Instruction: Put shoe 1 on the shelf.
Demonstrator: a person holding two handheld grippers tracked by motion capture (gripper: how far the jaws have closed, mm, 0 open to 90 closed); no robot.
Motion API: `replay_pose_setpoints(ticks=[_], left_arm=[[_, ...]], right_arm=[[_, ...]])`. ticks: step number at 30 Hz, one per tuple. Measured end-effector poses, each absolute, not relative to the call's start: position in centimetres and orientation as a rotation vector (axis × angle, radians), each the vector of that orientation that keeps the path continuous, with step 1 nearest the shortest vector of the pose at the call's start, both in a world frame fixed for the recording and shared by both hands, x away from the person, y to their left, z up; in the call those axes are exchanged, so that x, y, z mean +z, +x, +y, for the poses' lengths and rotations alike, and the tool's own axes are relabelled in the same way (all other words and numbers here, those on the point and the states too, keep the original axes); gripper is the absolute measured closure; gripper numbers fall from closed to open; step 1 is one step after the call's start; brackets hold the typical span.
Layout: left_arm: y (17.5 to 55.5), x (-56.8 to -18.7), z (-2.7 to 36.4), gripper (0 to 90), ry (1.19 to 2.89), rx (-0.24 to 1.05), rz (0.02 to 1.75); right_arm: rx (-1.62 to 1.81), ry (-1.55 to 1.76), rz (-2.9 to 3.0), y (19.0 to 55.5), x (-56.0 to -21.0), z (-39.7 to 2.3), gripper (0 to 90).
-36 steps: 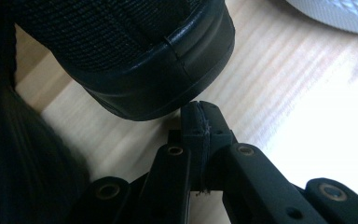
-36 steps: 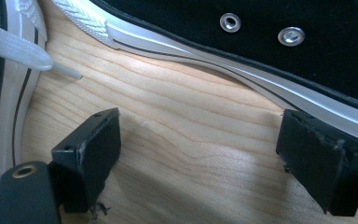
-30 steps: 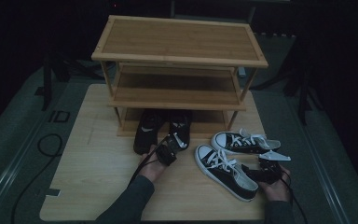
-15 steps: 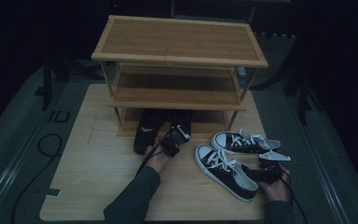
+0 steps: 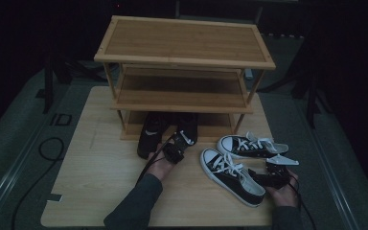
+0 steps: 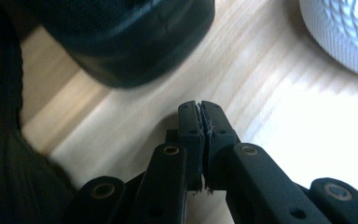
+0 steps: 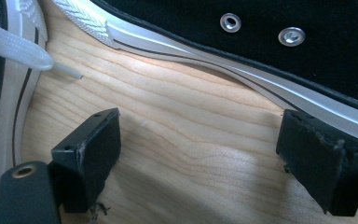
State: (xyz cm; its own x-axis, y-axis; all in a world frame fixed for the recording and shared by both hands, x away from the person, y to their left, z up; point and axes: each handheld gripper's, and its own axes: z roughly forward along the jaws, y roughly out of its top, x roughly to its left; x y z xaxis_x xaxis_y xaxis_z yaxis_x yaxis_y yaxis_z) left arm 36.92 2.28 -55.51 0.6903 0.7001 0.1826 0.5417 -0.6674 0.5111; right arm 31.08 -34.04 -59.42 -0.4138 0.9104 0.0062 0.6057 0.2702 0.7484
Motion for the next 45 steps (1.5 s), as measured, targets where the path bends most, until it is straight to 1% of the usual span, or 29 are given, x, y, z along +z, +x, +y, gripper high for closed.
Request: replay_pose_setpoints(ticks=[4,7,8,11,17,19,20,30,35,39,41,45], left_arm=[[36.1,-55.4,3.3,88.7,2.478,0.468,0.964],[35.9,-55.3,3.5,89.0,2.476,0.461,0.962],[35.2,-55.3,4.4,89.1,2.472,0.449,0.968],[34.8,-55.2,5.3,89.1,2.466,0.439,0.984],[33.5,-54.8,7.0,88.8,2.453,0.465,0.996],[33.5,-54.8,7.0,88.8,2.453,0.465,0.996],[32.8,-54.7,8.3,88.4,2.432,0.475,1.022],[31.2,-54.9,12.3,88.9,2.434,0.508,1.102],[31.4,-55.2,13.3,88.8,2.412,0.515,1.151],[32.2,-55.8,14.0,88.7,2.401,0.564,1.203],[32.6,-55.8,14.5,89.6,2.371,0.532,1.224],[33.1,-55.9,14.8,89.7,2.377,0.571,1.227]], right_arm=[[0.958,1.368,2.119,31.1,-59.4,-34.0,13.8],[0.958,1.368,2.119,31.1,-59.4,-34.0,13.7],[0.958,1.368,2.119,31.1,-59.4,-34.0,13.8],[0.958,1.368,2.119,31.1,-59.4,-34.0,13.8],[0.958,1.368,2.118,31.1,-59.4,-34.0,13.8],[0.958,1.368,2.119,31.1,-59.4,-34.0,13.8],[0.957,1.369,2.119,31.1,-59.4,-34.0,13.8],[0.957,1.37,2.119,31.1,-59.4,-34.0,13.8],[0.957,1.37,2.118,31.1,-59.4,-34.0,13.8],[0.957,1.37,2.118,31.1,-59.4,-34.0,13.8],[0.957,1.37,2.118,31.1,-59.4,-34.0,13.8],[0.957,1.37,2.118,31.1,-59.4,-34.0,13.8]])
